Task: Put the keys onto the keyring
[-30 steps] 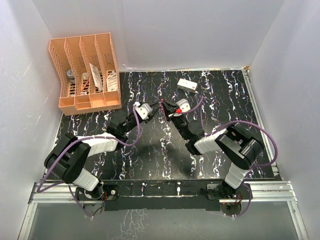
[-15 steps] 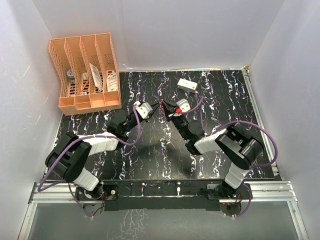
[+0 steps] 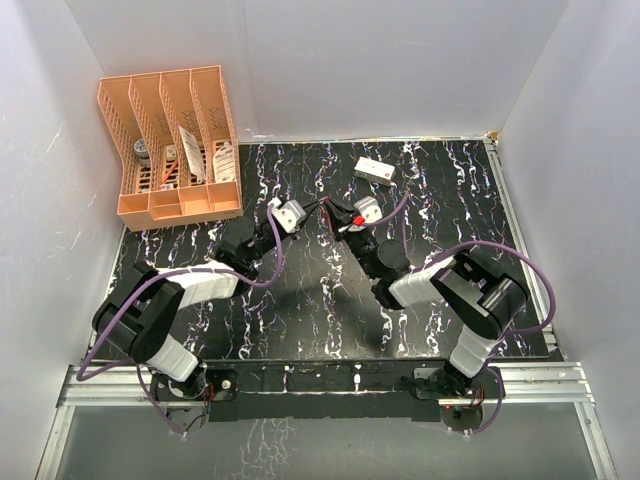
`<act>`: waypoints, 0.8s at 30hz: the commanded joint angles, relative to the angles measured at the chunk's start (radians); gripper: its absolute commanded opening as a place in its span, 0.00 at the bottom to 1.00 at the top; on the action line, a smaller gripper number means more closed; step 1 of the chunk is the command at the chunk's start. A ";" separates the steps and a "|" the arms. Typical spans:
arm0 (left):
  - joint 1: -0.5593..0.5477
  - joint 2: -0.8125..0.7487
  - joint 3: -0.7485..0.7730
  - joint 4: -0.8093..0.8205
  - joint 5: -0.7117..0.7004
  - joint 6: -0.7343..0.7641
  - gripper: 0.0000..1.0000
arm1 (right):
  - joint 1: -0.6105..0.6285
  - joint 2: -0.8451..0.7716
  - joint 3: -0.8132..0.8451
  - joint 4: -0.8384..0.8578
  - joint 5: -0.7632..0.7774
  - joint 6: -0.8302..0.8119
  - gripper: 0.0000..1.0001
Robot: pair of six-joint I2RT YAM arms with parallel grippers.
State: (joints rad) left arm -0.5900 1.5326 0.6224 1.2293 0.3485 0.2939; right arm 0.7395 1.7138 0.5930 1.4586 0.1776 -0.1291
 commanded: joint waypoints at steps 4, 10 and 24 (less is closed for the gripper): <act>0.002 -0.031 0.069 -0.041 -0.024 -0.013 0.00 | 0.000 -0.036 0.017 0.359 0.002 0.001 0.00; 0.002 -0.048 0.092 -0.106 -0.034 -0.011 0.00 | -0.001 -0.060 0.005 0.356 0.021 0.011 0.21; 0.001 -0.119 0.193 -0.318 -0.184 -0.175 0.00 | 0.000 -0.296 -0.014 0.001 -0.037 -0.019 0.28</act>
State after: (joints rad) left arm -0.5903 1.5074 0.7216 1.0065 0.2291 0.2092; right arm 0.7376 1.5505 0.5644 1.4517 0.1867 -0.1352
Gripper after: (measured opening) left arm 0.010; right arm 0.274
